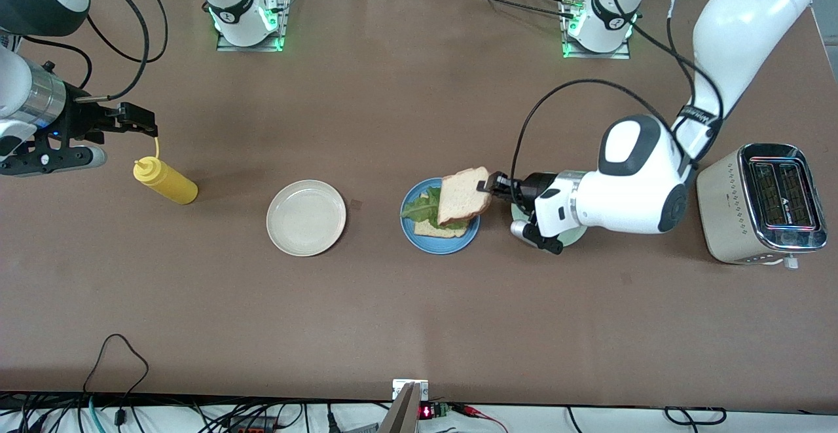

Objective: Make sandwich in blue plate with both arms
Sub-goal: 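Lift the bread from the toaster and carry it to the blue plate, then lower the bread onto the lettuce and open the left gripper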

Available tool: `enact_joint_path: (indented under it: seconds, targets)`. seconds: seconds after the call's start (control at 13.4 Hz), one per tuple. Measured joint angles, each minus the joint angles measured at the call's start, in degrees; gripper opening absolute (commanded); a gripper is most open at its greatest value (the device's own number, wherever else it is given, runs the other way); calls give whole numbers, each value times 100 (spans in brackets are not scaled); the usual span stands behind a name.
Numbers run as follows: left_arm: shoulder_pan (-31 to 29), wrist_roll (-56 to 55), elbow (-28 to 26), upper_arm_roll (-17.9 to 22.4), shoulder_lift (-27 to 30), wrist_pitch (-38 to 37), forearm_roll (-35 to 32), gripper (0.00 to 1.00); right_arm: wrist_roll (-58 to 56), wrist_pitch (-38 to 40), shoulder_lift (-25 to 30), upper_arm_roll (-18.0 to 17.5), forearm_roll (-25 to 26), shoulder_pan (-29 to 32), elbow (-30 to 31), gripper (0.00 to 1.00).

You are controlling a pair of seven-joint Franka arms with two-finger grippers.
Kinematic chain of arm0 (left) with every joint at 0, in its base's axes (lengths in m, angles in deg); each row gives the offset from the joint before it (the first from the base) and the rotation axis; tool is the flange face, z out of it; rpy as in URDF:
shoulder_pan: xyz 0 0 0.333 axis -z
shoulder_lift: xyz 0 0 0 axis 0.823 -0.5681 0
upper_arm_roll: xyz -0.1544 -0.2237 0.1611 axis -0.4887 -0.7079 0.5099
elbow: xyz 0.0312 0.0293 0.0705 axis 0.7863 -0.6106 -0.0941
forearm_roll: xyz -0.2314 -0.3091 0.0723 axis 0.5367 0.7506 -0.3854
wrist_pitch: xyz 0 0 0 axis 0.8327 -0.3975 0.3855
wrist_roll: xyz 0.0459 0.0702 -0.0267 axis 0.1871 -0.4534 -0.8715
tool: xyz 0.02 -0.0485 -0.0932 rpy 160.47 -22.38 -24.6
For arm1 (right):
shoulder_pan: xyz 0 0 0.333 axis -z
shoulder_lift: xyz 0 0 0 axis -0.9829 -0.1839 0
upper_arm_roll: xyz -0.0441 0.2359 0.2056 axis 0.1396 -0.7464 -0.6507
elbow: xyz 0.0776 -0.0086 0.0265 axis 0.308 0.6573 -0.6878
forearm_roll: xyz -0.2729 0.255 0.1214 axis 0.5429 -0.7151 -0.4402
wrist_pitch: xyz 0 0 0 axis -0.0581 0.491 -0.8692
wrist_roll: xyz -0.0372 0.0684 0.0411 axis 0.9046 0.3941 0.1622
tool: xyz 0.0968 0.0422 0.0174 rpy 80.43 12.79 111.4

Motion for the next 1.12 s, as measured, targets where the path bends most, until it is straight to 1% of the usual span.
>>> enact_joint_path:
  seconds: [0.22,0.37,0.6,0.82,0.97,1.05,1.12]
  targets:
    - [70,876,-456,-3,-391,1075,345,0,37,32,11,1,21,-18,-1,100]
    - [84,1345,-698,0,-615,1464,715,0,48,29,11,8,24,-12,-1,100]
    - [40,1479,-889,1,-693,1501,1059,0,54,13,11,10,24,-11,-1,100]
    - [25,1860,-993,27,-701,1513,1101,1,61,-109,11,12,16,-7,-1,100]
    - [17,2253,-1044,126,-758,1520,1104,3,70,-136,9,30,-22,39,-1,100]
    - [9,2365,-1065,160,-805,1520,1104,13,70,-137,9,36,-36,76,-1,100]
    - [10,2431,-1084,188,-851,1519,1104,44,70,-138,8,38,-39,100,-1,100]
